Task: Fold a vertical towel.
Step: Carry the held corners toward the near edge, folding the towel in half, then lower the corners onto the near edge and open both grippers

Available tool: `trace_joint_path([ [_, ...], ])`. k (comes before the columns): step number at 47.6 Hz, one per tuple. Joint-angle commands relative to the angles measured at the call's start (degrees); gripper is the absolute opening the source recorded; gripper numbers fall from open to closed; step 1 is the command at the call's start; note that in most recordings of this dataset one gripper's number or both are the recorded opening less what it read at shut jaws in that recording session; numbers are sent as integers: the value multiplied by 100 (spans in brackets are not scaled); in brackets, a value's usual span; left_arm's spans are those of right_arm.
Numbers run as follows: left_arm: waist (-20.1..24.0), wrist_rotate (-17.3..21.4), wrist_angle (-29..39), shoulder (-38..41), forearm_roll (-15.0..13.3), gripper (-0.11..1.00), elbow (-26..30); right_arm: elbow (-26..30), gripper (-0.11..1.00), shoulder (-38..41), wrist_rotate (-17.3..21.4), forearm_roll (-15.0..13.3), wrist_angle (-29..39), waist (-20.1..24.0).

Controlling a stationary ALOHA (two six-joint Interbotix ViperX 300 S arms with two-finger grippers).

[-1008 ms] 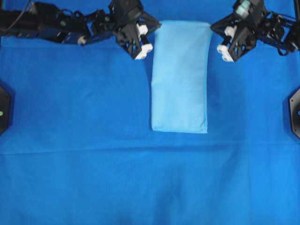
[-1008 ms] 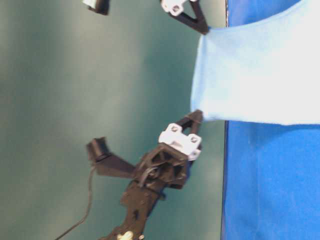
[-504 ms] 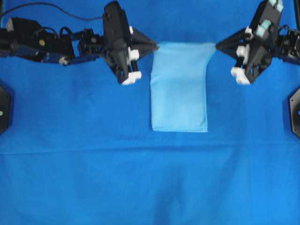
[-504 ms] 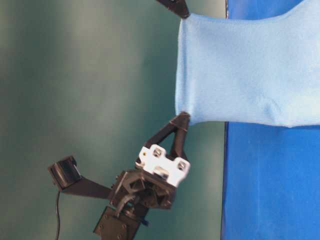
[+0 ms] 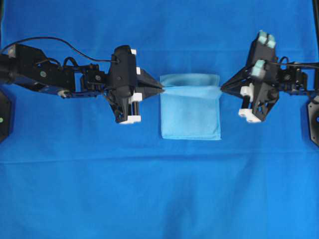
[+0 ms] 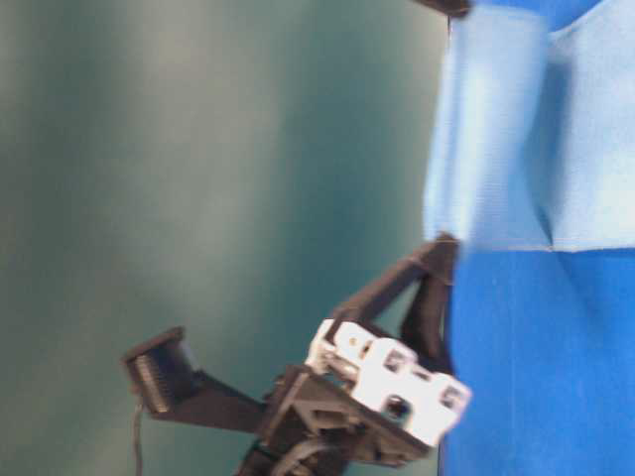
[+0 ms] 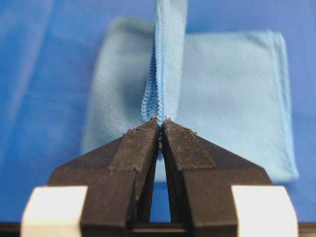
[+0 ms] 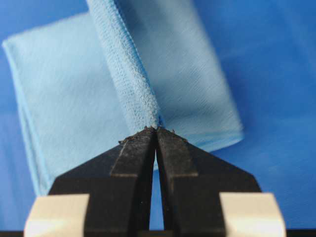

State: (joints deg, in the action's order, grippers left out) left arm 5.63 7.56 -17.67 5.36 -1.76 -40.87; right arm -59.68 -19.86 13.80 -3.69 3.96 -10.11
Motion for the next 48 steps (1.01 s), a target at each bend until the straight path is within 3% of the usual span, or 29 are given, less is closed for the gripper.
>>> trace_joint_path([
  [1, -167, -35, -105, 44, 9, 3, 44, 123, 2, 123, 88, 18, -44, 167],
  [17, -598, -141, -738, 712, 9, 3, 158, 167, 2, 466, 185, 62, -193, 545],
  [48, -712, -149, -738, 949, 9, 3, 211, 264, 2, 835, 193, 220, -255, 976],
])
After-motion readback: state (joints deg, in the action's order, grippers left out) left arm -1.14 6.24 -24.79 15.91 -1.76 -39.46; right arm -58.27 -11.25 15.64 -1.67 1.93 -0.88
